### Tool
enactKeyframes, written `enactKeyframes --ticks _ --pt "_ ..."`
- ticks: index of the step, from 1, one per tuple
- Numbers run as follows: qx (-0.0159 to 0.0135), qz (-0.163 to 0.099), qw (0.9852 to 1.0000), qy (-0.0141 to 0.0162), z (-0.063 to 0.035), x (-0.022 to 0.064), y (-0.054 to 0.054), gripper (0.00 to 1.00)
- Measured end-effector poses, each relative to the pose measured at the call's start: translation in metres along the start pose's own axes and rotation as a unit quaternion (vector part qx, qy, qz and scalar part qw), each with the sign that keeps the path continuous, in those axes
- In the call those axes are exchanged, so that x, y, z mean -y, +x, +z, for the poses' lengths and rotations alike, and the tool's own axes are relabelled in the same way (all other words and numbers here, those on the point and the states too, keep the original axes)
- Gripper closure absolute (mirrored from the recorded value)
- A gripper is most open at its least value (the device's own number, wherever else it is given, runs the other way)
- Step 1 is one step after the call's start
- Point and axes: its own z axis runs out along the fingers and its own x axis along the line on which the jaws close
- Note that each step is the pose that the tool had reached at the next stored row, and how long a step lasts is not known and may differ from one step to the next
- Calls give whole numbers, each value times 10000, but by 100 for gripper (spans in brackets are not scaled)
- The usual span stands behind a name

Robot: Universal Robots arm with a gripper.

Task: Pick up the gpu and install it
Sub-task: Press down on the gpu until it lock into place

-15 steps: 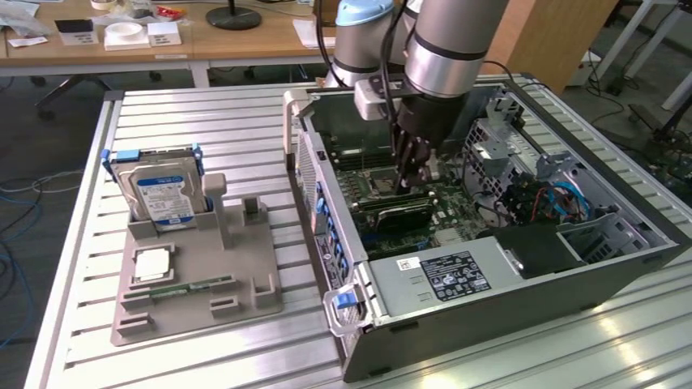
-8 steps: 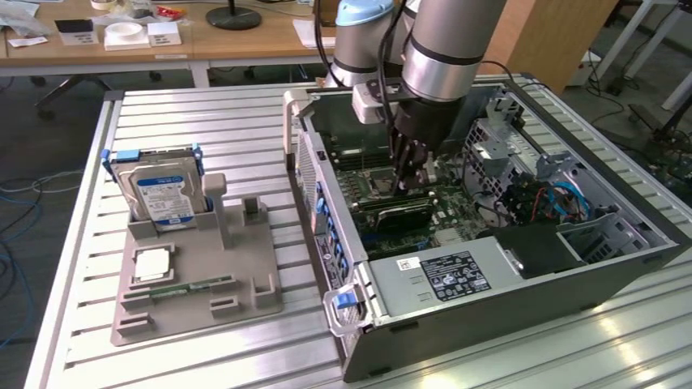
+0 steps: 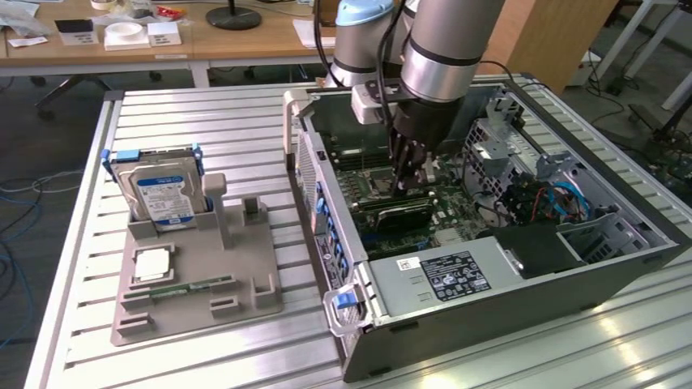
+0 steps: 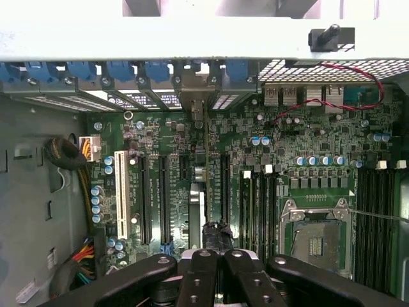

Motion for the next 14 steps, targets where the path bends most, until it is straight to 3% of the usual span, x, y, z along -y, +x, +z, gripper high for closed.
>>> enactKeyframes --ticks 14 --pt "-1 0 10000 -1 100 -1 0 89"
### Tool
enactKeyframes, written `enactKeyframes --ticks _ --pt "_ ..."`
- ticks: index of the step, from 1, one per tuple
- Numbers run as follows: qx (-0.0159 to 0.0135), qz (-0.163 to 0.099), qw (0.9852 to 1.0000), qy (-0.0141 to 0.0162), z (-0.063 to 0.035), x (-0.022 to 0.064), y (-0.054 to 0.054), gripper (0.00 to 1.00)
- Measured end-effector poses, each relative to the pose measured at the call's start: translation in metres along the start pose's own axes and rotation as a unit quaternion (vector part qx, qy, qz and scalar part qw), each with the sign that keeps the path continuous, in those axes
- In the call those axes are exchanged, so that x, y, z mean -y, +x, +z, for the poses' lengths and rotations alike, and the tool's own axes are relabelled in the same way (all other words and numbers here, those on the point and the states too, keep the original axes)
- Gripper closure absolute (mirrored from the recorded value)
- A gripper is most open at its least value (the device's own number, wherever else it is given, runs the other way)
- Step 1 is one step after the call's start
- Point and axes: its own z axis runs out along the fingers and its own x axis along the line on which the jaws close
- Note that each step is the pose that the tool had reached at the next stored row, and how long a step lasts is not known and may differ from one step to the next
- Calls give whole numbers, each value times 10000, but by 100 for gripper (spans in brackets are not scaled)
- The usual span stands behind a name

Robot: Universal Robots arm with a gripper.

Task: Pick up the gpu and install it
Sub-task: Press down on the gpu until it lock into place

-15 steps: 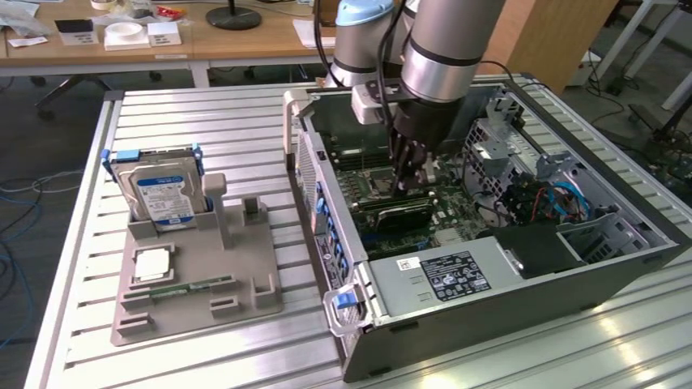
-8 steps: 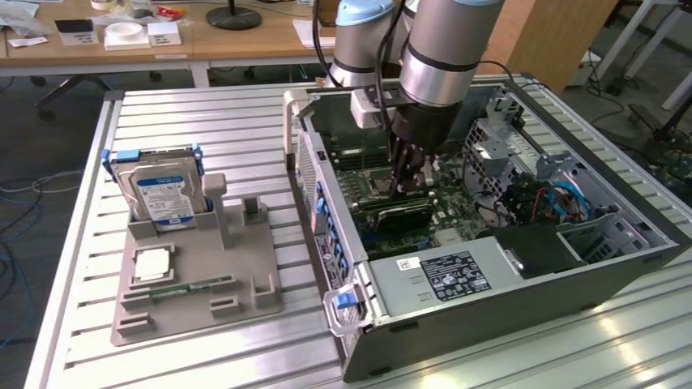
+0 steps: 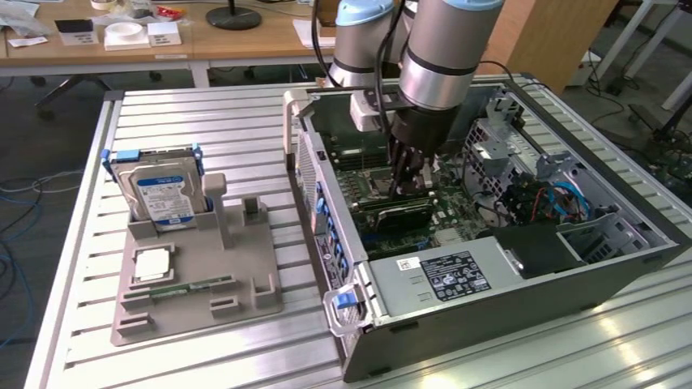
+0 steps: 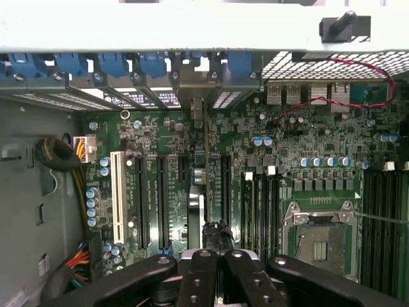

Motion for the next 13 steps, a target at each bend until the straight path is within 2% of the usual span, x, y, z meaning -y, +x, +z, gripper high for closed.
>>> enactKeyframes --ticks 13 --pt "0 0 10000 0 23 0 24 89"
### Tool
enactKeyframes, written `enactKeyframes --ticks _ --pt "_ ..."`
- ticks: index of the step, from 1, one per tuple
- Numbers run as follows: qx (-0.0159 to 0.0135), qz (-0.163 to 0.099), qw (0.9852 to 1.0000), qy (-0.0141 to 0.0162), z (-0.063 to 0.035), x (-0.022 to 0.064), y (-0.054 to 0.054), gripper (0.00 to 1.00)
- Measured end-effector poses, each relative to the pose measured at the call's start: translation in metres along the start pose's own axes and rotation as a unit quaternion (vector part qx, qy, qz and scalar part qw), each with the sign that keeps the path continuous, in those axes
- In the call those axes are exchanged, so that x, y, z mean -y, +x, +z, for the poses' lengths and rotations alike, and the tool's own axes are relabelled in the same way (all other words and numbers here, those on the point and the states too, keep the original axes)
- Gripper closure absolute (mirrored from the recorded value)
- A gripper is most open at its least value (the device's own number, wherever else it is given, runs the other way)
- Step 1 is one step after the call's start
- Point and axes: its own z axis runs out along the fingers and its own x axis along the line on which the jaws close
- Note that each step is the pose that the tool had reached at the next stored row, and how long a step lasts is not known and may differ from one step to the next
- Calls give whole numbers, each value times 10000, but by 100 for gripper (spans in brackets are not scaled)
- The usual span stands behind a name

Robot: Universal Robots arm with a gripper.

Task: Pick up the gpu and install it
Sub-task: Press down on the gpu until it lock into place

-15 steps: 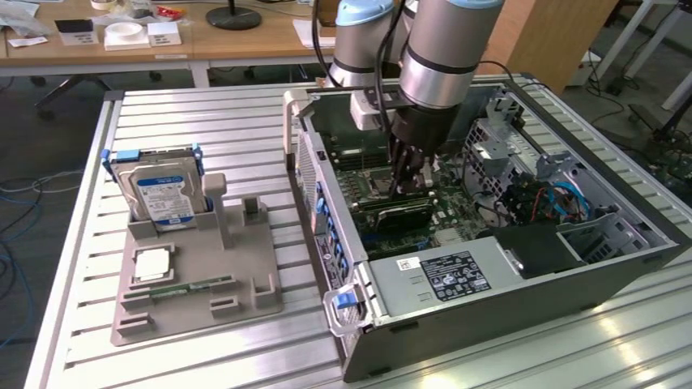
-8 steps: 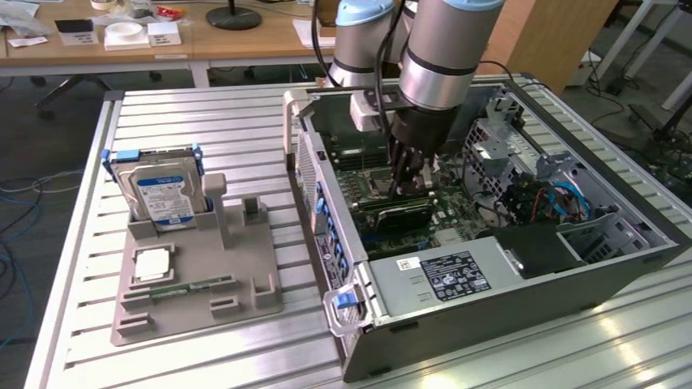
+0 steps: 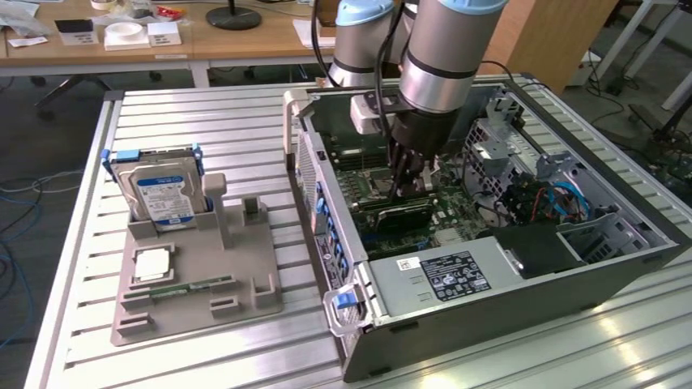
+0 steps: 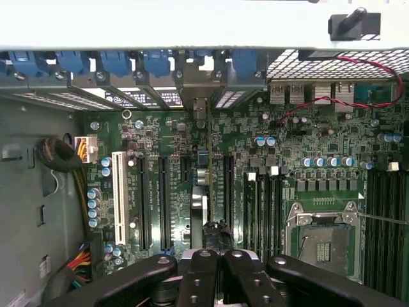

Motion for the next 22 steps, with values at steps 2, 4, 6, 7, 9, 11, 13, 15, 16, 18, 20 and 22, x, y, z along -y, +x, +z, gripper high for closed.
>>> enactKeyframes --ticks 2,4,6,7,9,11,13,15,16,18,20,22 --pt "1 0 10000 1 8 0 4 89" --pt "0 0 10000 0 21 0 7 89" --pt "0 0 10000 0 21 1 8 89" --pt "0 0 10000 0 21 1 8 89" --pt "0 0 10000 0 22 4 11 89" --pt "0 0 10000 0 22 4 11 89" --pt "0 -2 10000 0 23 11 11 89" --pt "0 -1 10000 0 23 13 11 89" --pt "0 -1 10000 0 23 13 11 89" --pt "0 0 10000 0 23 13 14 89" --pt "0 0 10000 0 24 13 25 89" --pt "0 0 10000 0 41 13 26 89"
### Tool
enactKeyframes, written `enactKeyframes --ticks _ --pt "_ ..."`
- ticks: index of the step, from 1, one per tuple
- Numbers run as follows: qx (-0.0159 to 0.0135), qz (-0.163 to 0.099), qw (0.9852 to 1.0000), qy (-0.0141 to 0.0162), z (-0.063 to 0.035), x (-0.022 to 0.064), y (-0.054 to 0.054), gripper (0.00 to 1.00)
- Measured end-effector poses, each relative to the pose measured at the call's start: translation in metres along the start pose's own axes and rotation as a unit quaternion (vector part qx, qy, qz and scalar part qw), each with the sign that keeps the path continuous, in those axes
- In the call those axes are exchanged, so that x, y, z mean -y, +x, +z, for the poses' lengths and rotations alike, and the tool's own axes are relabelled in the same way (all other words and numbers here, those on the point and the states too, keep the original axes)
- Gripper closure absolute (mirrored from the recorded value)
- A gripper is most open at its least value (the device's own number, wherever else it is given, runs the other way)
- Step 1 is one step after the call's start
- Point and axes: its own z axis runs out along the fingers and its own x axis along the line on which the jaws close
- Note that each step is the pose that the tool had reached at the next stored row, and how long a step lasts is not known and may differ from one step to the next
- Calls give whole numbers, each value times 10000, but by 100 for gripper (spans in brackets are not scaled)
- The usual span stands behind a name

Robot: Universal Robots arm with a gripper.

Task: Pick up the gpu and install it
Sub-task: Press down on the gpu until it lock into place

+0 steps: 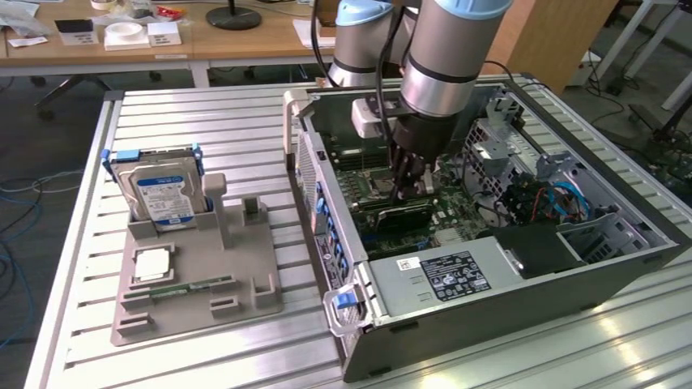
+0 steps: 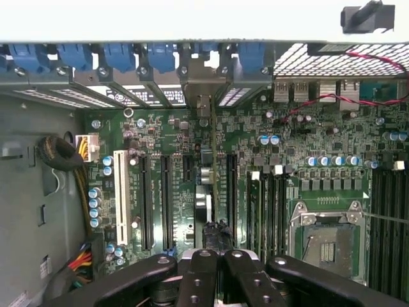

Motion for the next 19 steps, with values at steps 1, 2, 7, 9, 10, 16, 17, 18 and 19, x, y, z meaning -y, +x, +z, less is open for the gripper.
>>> enactKeyframes --ticks 1,2,7,9,10,16,17,18,19 --pt "0 0 10000 0 13 0 1 89" --pt "0 0 10000 0 21 0 1 89" --pt "4 -1 10000 1 26 1 0 89" --pt "7 -2 10000 0 33 2 -6 89" --pt "7 -1 10000 0 33 1 -8 89" --pt "6 -1 10000 0 34 0 -10 89" --pt "7 -1 10000 0 43 1 -10 89" --pt "7 -1 10000 0 55 0 -10 89" --pt "7 -1 10000 0 61 0 -10 89"
